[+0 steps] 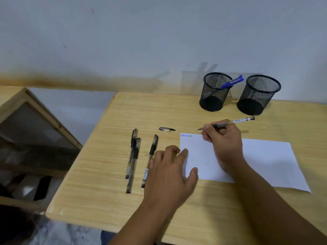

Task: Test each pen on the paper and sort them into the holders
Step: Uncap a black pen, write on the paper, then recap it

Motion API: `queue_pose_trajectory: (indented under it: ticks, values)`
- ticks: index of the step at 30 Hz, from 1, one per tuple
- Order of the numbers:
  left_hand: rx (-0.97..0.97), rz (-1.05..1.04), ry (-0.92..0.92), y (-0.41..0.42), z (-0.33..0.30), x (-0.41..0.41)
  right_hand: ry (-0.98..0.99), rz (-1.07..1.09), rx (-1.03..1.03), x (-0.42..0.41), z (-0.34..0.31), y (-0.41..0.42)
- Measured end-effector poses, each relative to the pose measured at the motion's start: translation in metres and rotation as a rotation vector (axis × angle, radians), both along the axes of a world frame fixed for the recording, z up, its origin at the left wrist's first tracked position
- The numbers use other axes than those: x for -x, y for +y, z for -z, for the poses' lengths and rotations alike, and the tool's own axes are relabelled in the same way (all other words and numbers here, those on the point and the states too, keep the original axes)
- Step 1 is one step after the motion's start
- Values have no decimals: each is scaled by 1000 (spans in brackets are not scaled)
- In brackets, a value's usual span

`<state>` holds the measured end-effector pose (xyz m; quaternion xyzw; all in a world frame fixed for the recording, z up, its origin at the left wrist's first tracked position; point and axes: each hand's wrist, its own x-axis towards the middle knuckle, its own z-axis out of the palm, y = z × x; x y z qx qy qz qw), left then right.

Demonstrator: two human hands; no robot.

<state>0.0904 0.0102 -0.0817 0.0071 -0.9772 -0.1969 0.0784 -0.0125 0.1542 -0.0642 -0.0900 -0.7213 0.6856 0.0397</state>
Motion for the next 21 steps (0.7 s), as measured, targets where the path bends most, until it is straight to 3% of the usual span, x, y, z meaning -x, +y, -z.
queue_pose_trajectory:
  ticks: [2, 9, 15, 19, 21]
  values:
    - [3, -7, -5, 1, -2, -1, -42, -10, 124, 3, -6, 7]
    - [-125, -44, -42, 3, -6, 2, -53, -57, 176, -24, -25, 41]
    - [-313, -41, 81, -6, -14, 8, -63, -66, 225, -63, -26, 71]
    - [-100, -104, 160, -29, -24, 39, -31, -58, 244, -80, -30, 84]
    - [13, -111, 111, -39, -30, 57, -18, -53, 242, -87, -32, 88]
